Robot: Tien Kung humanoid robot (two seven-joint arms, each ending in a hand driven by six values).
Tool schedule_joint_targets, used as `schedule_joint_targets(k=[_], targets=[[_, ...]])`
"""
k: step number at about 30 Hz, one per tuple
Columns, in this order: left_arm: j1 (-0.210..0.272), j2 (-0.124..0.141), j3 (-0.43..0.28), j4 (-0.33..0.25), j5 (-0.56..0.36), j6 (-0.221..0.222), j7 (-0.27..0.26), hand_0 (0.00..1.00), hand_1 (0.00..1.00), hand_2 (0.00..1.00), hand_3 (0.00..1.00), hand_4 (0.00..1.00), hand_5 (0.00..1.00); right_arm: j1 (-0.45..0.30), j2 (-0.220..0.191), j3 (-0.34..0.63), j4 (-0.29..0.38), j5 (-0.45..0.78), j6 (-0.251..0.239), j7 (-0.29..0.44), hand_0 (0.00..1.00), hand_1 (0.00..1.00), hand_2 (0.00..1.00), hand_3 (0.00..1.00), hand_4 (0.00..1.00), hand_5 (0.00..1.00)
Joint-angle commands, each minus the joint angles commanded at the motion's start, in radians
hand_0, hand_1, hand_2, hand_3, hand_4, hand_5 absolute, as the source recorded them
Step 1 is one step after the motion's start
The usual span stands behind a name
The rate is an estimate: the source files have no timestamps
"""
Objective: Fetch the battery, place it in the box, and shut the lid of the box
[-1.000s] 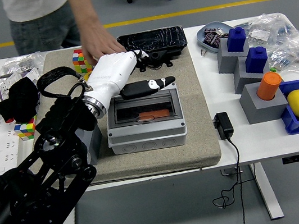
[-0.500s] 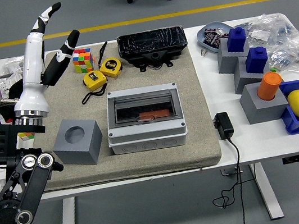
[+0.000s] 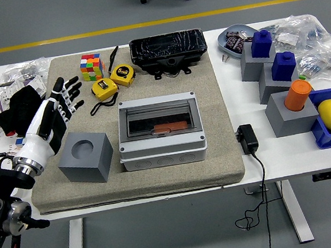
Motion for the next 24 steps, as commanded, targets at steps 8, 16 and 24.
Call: schedule_joint_targets(k=[8, 16, 24], targets=[[0.01, -0.015, -0.032, -0.02, 0.022, 0.056, -0.066, 0.832, 0.877, 0.851, 0.834, 0.998, 0.998, -0.004, 0.003, -0.001, 0.0, -0.003, -0.001, -0.003, 0.878, 0.787, 0.761, 0.791, 0.998, 0.998], [0.006, -0.024, -0.033, -0.008, -0.014, 0.145, -0.161, 0.998, 0.998, 0.954, 0.799, 0.998, 0.998, -0.007, 0.007, 0.004, 0.0, -0.007, -0.001, -0.003, 0.879, 0.787, 0.762, 0.791, 0.998, 0.998], [0.009, -0.031, -0.041, 0.033, -0.108, 0.14, -0.226, 0.998, 0.998, 0.988, 0.917, 0.998, 0.998, -0.008, 0.011, 0.009, 0.0, -0.008, -0.001, -0.002, 0.879, 0.787, 0.762, 0.791, 0.998, 0.998]])
